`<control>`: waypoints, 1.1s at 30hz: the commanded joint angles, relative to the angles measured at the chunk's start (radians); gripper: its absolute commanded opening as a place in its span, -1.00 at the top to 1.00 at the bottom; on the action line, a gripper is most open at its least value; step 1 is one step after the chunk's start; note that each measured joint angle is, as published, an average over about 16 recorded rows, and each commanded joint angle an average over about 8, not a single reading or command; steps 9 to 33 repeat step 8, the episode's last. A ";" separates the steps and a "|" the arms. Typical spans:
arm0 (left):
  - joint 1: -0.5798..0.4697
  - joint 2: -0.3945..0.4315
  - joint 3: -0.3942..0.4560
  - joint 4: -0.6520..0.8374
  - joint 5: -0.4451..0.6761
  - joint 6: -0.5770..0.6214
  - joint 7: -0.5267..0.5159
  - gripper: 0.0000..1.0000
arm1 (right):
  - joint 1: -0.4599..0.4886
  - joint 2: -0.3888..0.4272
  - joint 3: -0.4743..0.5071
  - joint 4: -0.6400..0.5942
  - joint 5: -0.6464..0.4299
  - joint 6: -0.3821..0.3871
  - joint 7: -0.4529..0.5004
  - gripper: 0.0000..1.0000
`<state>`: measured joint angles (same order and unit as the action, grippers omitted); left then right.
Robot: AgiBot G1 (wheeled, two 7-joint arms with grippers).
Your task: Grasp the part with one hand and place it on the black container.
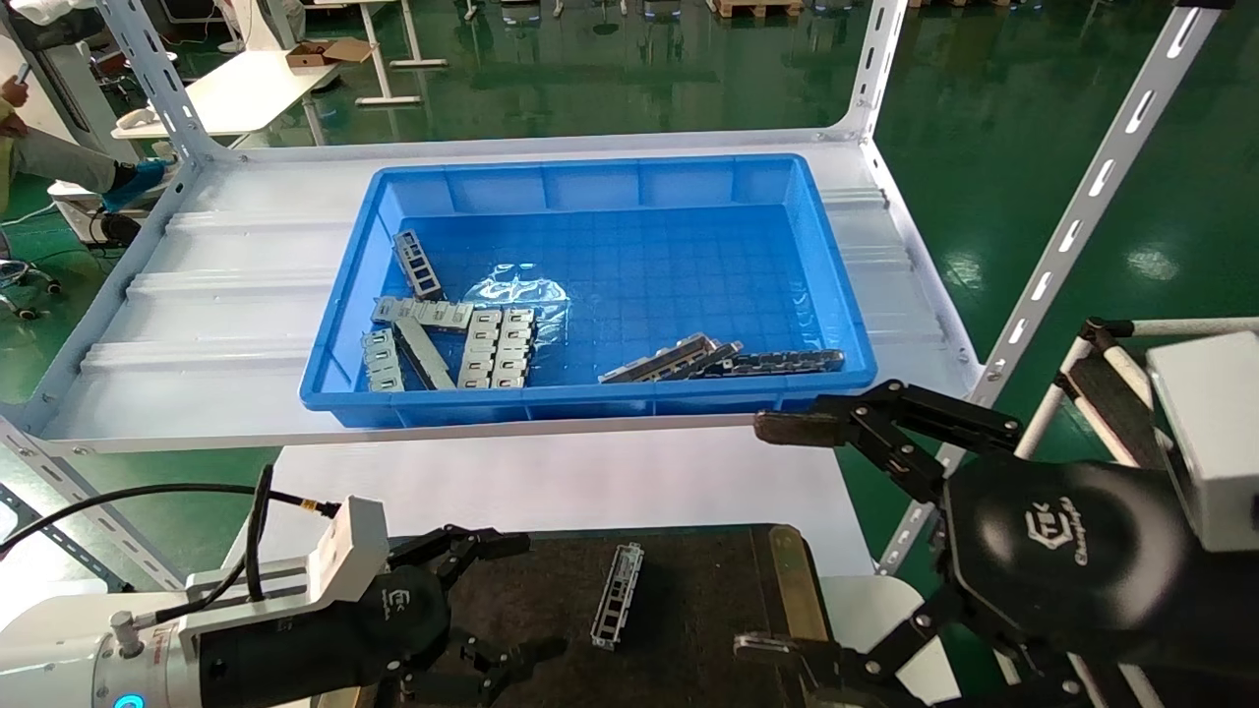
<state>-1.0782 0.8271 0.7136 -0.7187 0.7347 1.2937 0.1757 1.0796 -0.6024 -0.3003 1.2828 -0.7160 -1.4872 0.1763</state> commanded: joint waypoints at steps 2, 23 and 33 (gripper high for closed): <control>-0.021 -0.008 0.005 0.035 0.007 0.059 0.017 -1.00 | 0.000 0.000 0.000 0.000 0.000 0.000 0.000 -1.00; -0.051 -0.016 0.013 0.068 0.019 0.116 0.021 -1.00 | 0.000 0.000 0.000 0.000 0.000 0.000 0.000 -1.00; -0.051 -0.016 0.013 0.068 0.019 0.116 0.021 -1.00 | 0.000 0.000 0.000 0.000 0.000 0.000 0.000 -1.00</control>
